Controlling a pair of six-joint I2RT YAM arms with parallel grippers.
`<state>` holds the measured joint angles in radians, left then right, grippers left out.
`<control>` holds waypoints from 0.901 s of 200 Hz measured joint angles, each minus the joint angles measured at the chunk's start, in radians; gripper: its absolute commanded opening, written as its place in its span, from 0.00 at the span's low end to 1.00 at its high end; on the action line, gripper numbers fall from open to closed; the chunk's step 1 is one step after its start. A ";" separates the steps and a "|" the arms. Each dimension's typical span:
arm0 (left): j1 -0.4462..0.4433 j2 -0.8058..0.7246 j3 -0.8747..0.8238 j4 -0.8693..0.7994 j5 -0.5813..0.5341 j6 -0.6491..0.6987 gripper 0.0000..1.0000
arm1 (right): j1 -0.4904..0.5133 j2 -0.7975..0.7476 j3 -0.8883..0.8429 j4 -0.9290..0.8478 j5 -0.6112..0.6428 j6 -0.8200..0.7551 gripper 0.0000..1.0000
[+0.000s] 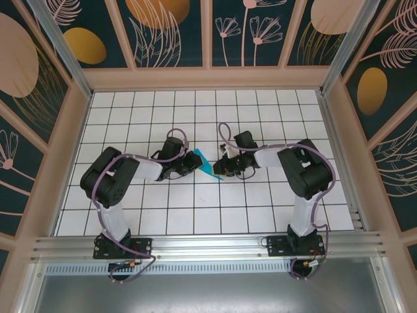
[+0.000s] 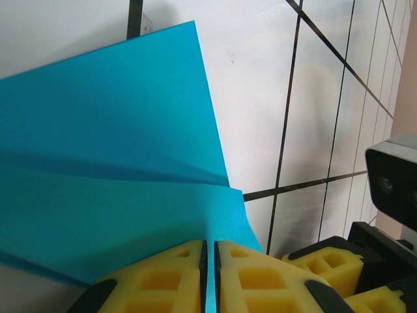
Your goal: Fold a paper plane with a square sheet of paper (pick it up from the middle)
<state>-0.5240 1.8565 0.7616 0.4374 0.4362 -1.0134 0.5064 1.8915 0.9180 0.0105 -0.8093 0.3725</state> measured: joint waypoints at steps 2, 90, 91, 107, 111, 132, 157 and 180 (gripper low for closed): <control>0.000 0.000 0.000 0.000 0.000 0.000 0.15 | 0.000 -0.001 -0.001 0.000 0.000 0.000 0.18; 0.000 0.000 0.000 0.007 0.008 0.000 0.17 | 0.000 -0.004 -0.030 -0.005 0.005 -0.001 0.11; 0.000 -0.001 0.000 0.007 0.008 0.000 0.18 | 0.000 -0.003 -0.030 -0.005 0.005 -0.001 0.11; 0.000 -0.005 0.000 0.008 0.011 0.000 0.18 | -0.001 -0.002 -0.030 -0.005 0.006 -0.001 0.10; 0.000 -0.007 0.000 0.009 0.012 0.000 0.19 | -0.001 -0.002 -0.030 -0.005 0.006 -0.001 0.10; 0.000 -0.024 -0.001 0.024 0.021 0.000 0.20 | -0.001 -0.002 -0.030 -0.005 0.008 -0.001 0.09; 0.000 -0.053 -0.008 0.054 0.032 0.000 0.20 | -0.001 0.002 -0.027 -0.005 0.006 0.000 0.08; -0.009 -0.058 -0.010 0.083 0.041 0.000 0.20 | -0.002 0.006 -0.021 -0.011 0.002 0.009 0.08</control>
<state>-0.5327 1.7981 0.7517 0.5201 0.4770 -1.0138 0.5045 1.8977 0.8970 -0.0010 -0.8074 0.3813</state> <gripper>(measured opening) 0.199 0.087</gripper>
